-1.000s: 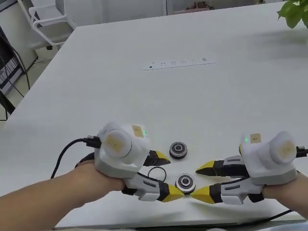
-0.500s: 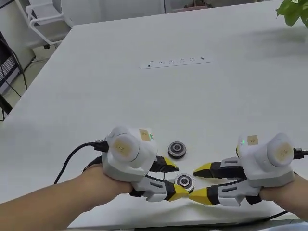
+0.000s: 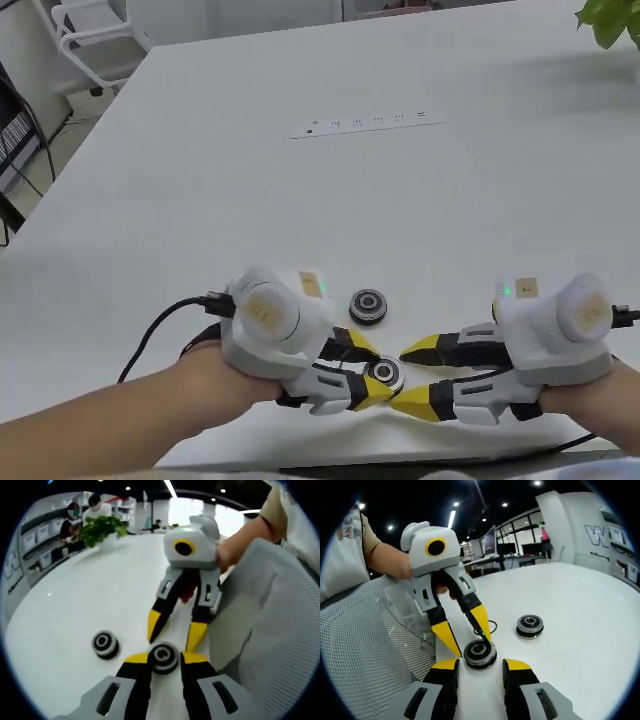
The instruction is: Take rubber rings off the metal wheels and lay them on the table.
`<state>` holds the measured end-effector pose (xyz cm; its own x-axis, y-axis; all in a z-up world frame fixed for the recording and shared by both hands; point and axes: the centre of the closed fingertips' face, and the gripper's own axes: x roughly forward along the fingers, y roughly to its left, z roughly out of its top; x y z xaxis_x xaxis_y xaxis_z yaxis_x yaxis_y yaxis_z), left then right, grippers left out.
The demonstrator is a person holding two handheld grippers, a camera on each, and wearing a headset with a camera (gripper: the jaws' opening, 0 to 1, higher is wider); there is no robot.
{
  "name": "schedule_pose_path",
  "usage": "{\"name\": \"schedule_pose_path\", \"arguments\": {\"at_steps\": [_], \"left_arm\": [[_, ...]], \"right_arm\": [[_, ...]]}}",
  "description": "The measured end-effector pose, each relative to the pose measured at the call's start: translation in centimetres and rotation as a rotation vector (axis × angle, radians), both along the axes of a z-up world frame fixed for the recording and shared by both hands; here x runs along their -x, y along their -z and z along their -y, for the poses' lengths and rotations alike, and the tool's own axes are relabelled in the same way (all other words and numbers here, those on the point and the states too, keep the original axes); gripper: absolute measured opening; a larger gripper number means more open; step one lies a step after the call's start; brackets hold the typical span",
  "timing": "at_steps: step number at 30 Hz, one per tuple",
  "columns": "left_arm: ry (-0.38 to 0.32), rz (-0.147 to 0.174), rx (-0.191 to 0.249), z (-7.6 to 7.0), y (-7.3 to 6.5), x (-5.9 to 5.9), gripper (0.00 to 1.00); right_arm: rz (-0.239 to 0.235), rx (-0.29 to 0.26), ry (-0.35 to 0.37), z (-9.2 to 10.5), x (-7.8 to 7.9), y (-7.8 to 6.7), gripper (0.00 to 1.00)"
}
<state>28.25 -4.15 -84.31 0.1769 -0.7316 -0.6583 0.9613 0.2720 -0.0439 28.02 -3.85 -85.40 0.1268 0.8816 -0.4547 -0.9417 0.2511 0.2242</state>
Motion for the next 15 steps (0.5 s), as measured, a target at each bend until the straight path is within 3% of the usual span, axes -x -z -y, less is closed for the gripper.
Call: {"name": "schedule_pose_path", "arguments": {"at_steps": [5, 7, 11, 15], "left_arm": [[-0.011, 0.02, -0.001, -0.11, 0.0, -0.41, 0.19], [0.017, 0.057, -0.021, -0.17, 0.07, -0.48, 0.17], [0.04, 0.1, -0.036, -0.11, 0.06, -0.4, 0.15], [0.035, 0.101, -0.039, -0.08, 0.01, -0.34, 0.14]], "right_arm": [[0.002, -0.001, 0.001, -0.02, -0.04, 0.03, 0.32], [0.005, 0.002, 0.001, 0.04, -0.12, 0.12, 0.32], [0.008, 0.002, 0.001, 0.1, -0.29, 0.26, 0.32], [0.013, 0.003, -0.005, 0.02, -0.33, 0.35, 0.31]]}}
